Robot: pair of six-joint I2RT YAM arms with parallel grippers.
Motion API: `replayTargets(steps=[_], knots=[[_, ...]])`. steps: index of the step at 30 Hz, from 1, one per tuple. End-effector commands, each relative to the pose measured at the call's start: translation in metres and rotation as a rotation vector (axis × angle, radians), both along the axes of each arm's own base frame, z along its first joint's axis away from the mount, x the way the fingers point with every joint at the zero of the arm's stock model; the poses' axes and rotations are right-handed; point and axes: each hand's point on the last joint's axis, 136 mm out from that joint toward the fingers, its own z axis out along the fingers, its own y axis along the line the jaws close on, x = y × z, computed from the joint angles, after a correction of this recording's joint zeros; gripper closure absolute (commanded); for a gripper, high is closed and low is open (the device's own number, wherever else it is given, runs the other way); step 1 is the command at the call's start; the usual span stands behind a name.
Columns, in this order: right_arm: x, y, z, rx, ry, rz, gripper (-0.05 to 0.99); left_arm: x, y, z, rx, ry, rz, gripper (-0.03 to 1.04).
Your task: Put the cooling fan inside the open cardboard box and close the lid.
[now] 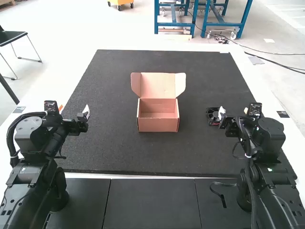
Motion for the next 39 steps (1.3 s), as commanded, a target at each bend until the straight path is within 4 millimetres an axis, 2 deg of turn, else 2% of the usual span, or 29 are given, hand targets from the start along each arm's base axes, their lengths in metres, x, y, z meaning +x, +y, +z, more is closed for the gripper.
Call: replayTargets(steps=[1, 24, 27, 29, 33, 35, 39], knots=[[0.000, -0.006, 0.001, -0.015, -0.011, -0.028, 0.02, 0.000, 0.004, 0.001, 0.013, -0.014, 0.018, 0.04], [0.000, -0.008, 0.003, 0.000, -0.016, -0.043, 0.02, 0.000, 0.004, 0.003, 0.013, -0.020, 0.019, 0.04], [0.001, -0.015, 0.012, 0.021, -0.051, -0.078, 0.02, -0.001, 0.003, 0.018, 0.005, -0.081, 0.017, 0.04], [0.001, -0.016, 0.027, 0.032, -0.115, -0.087, 0.02, -0.001, 0.004, 0.019, 0.005, -0.084, 0.020, 0.04], [0.001, -0.022, 0.032, 0.045, -0.135, -0.116, 0.02, -0.001, 0.005, 0.021, -0.002, -0.093, 0.024, 0.04], [0.000, -0.026, 0.047, 0.050, -0.196, -0.129, 0.02, -0.003, 0.005, 0.042, -0.011, -0.176, 0.025, 0.04], [-0.002, -0.027, 0.064, 0.049, -0.241, -0.121, 0.02, -0.007, 0.005, 0.064, -0.012, -0.224, 0.025, 0.04]])
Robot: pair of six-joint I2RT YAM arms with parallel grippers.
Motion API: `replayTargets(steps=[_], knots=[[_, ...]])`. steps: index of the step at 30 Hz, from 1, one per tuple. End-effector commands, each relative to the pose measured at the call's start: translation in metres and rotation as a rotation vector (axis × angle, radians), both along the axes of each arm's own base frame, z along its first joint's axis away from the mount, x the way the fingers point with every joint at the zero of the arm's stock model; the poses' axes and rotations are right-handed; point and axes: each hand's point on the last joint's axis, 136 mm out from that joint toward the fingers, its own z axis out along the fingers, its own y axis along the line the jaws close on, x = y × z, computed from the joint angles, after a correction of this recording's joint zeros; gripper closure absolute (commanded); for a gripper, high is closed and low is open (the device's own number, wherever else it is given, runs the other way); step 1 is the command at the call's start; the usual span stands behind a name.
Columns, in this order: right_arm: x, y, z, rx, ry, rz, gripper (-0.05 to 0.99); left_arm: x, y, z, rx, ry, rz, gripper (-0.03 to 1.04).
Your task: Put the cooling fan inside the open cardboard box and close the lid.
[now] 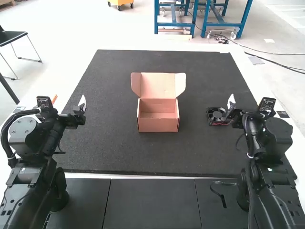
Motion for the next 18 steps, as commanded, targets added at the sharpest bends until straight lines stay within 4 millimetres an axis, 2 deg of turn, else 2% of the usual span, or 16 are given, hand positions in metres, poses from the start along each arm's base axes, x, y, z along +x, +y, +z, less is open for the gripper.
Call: replayTargets(steps=[1, 5, 9, 15, 18], knots=[[-0.003, -0.004, 0.017, 0.010, -0.044, -0.010, 0.02, -0.005, 0.004, 0.025, -0.013, -0.057, 0.021, 0.04], [-0.002, -0.004, 0.029, 0.008, -0.044, -0.006, 0.02, -0.005, 0.005, 0.037, -0.017, -0.060, 0.030, 0.04], [0.007, -0.006, 0.046, 0.009, -0.006, -0.016, 0.02, 0.003, 0.008, 0.049, -0.020, -0.019, 0.042, 0.04], [0.037, -0.011, 0.069, 0.019, 0.115, -0.047, 0.02, 0.027, 0.012, 0.075, -0.024, 0.044, 0.054, 0.04], [0.052, -0.013, 0.069, 0.030, 0.214, -0.057, 0.02, 0.044, 0.014, 0.080, -0.033, 0.099, 0.057, 0.04]])
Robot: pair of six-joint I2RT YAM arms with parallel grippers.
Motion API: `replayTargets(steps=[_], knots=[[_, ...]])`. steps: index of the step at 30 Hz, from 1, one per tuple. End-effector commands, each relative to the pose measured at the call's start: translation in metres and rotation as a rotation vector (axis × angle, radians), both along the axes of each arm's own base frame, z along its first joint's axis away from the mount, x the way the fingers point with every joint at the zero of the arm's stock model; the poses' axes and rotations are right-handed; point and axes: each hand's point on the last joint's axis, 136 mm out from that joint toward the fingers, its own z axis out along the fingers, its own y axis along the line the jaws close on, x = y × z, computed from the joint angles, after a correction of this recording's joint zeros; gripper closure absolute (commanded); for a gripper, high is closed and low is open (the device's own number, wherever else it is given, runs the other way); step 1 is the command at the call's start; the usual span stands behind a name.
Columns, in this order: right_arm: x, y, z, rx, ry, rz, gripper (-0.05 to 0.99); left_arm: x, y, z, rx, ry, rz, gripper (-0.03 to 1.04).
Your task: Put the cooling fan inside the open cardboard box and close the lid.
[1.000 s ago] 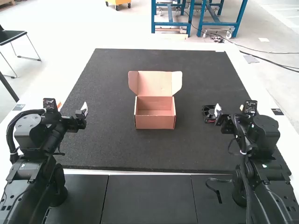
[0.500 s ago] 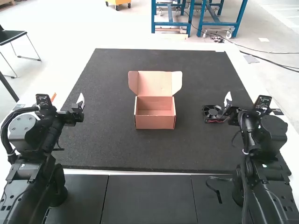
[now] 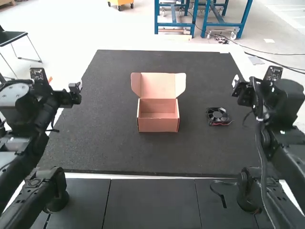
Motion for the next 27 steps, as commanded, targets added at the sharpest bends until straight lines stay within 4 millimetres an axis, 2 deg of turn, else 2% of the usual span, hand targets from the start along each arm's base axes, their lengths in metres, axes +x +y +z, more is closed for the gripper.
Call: replayTargets(steps=[1, 4, 7, 10, 12, 15, 18, 23, 27], knots=[[0.014, -0.008, 0.015, 0.022, 0.050, -0.042, 0.02, 0.015, 0.006, 0.023, -0.014, 0.008, 0.022, 0.04], [0.022, -0.010, 0.014, 0.018, 0.152, -0.052, 0.02, 0.034, 0.003, 0.016, -0.017, 0.101, -0.002, 0.04], [0.023, -0.011, 0.007, -0.017, 0.269, -0.048, 0.02, 0.051, -0.004, 0.009, -0.012, 0.194, -0.050, 0.04], [0.023, -0.012, 0.009, -0.026, 0.339, -0.047, 0.02, 0.064, -0.011, 0.007, 0.006, 0.234, -0.089, 0.05], [0.025, -0.011, -0.004, -0.026, 0.406, -0.043, 0.03, 0.072, -0.015, 0.002, 0.001, 0.279, -0.111, 0.05], [0.024, -0.011, -0.035, -0.086, 0.564, -0.016, 0.03, 0.084, -0.017, -0.007, 0.005, 0.340, -0.122, 0.05], [0.024, -0.006, -0.066, -0.096, 0.703, 0.023, 0.03, 0.092, -0.017, -0.008, 0.002, 0.358, -0.116, 0.05], [0.037, -0.003, -0.076, -0.132, 0.714, 0.068, 0.03, 0.101, -0.012, -0.012, 0.015, 0.343, -0.066, 0.05], [0.050, -0.006, -0.086, -0.125, 0.690, 0.058, 0.03, 0.104, -0.018, -0.019, 0.013, 0.328, -0.084, 0.05]])
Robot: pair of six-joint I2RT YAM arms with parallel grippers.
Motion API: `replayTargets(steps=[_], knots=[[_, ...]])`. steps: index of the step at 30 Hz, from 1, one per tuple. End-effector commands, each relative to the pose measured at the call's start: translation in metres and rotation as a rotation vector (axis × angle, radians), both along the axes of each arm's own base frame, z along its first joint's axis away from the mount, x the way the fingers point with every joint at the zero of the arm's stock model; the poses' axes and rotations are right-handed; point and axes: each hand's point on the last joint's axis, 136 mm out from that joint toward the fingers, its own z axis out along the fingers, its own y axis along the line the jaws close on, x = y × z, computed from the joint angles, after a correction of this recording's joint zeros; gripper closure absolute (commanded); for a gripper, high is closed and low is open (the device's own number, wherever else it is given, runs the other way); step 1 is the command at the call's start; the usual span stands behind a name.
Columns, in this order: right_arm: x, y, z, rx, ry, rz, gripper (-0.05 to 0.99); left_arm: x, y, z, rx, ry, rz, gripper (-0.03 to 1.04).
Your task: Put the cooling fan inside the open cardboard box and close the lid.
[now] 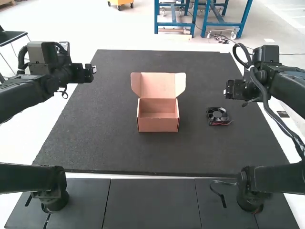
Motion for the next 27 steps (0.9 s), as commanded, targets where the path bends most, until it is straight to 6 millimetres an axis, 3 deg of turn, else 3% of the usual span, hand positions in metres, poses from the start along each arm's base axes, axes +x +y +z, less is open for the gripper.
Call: replayTargets(steps=[1, 6, 14, 27], knots=[[0.009, -0.005, -0.006, -0.008, -0.020, 0.005, 0.03, 0.002, -0.003, -0.006, 0.009, -0.002, -0.002, 0.05], [0.013, -0.026, -0.027, -0.028, 0.022, -0.059, 0.04, -0.002, -0.022, -0.038, -0.028, 0.075, -0.062, 0.05], [0.016, -0.072, -0.055, -0.101, 0.124, -0.120, 0.04, -0.009, -0.055, -0.050, -0.034, 0.086, -0.158, 0.05], [0.017, -0.064, -0.087, -0.101, 0.275, 0.030, 0.05, -0.011, -0.063, -0.051, -0.050, 0.085, -0.194, 0.05]])
